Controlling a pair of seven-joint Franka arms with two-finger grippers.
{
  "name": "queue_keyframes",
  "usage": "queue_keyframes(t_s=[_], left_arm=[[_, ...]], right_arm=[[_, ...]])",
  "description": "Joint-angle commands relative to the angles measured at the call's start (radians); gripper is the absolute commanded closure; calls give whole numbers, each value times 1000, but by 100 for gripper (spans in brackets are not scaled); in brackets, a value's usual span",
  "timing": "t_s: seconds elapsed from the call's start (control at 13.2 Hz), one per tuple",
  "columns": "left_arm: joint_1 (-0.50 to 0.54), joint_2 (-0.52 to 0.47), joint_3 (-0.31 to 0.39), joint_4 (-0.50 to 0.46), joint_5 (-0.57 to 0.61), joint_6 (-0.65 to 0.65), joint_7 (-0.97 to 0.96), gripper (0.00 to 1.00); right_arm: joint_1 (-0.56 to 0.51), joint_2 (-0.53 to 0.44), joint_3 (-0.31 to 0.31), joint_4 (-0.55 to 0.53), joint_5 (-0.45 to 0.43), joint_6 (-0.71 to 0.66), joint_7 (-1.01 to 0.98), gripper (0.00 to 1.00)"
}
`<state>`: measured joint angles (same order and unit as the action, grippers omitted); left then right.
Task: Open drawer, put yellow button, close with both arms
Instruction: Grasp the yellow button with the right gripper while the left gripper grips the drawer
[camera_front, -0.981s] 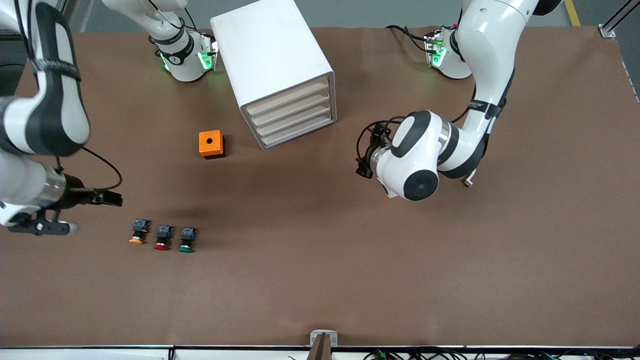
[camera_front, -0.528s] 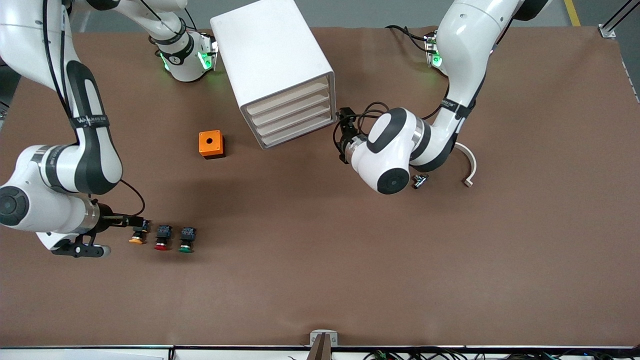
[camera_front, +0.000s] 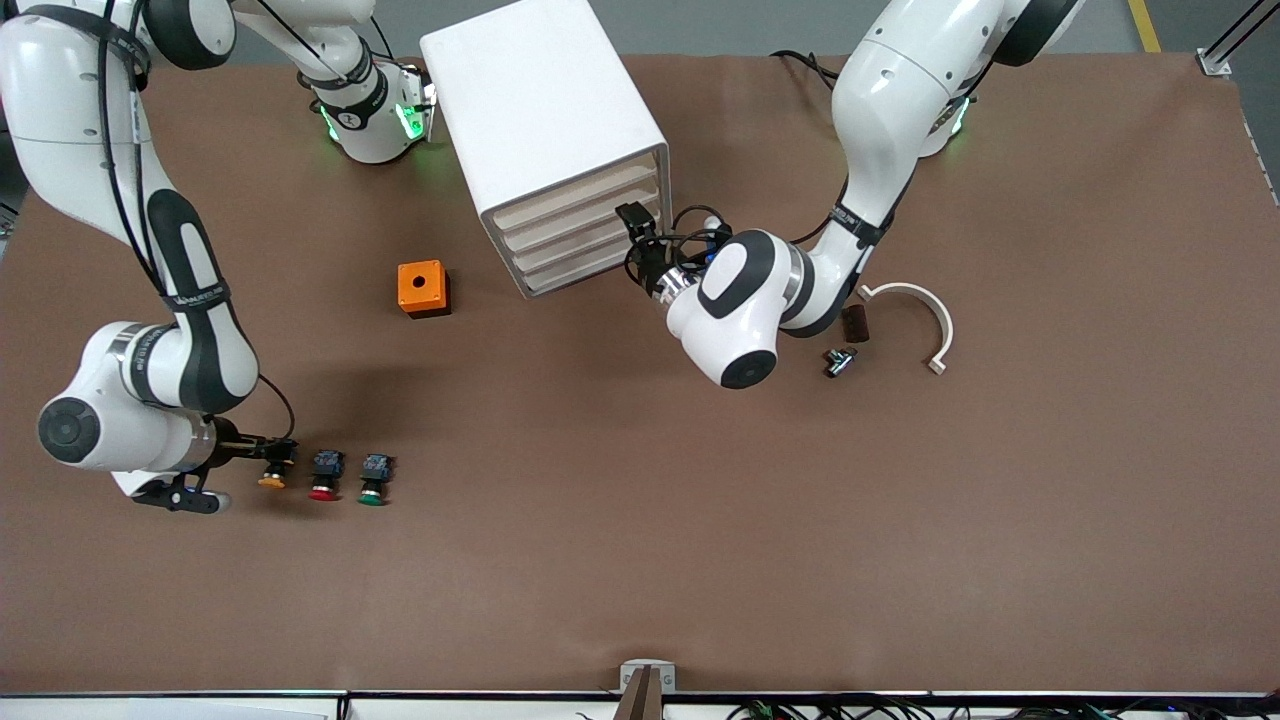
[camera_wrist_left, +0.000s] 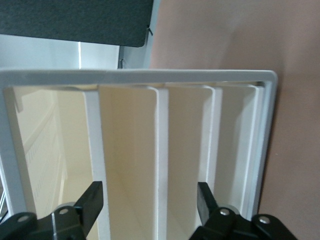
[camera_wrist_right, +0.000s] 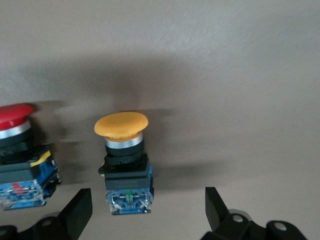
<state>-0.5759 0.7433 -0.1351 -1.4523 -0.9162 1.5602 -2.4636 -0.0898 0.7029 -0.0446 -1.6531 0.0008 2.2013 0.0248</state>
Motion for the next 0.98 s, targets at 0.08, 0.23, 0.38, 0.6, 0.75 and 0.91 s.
queue_keyframes(t_s=[0.08,0.23,0.38,0.6,0.75,0.91], left_arm=[[-15,8,5,20,-76,-12,-55,25],[-16,8,5,20,-128,-12,-63,27],[-36,7,5,20,-141,-12,-70,30],[-67,16,6,20,-142,-12,-70,41],[-68,21,5,20,-142,-12,-67,62],[-65,24,6,20,-144,-12,-61,90]], right_arm=[[5,-3,12,-11,19,11,-5,0],[7,-3,17,-11,19,18,-6,0],[5,1,20,-11,19,37,-11,2],[5,1,20,-10,19,57,-13,19],[7,1,19,-10,18,98,-14,28],[7,1,19,-10,16,98,-16,44]])
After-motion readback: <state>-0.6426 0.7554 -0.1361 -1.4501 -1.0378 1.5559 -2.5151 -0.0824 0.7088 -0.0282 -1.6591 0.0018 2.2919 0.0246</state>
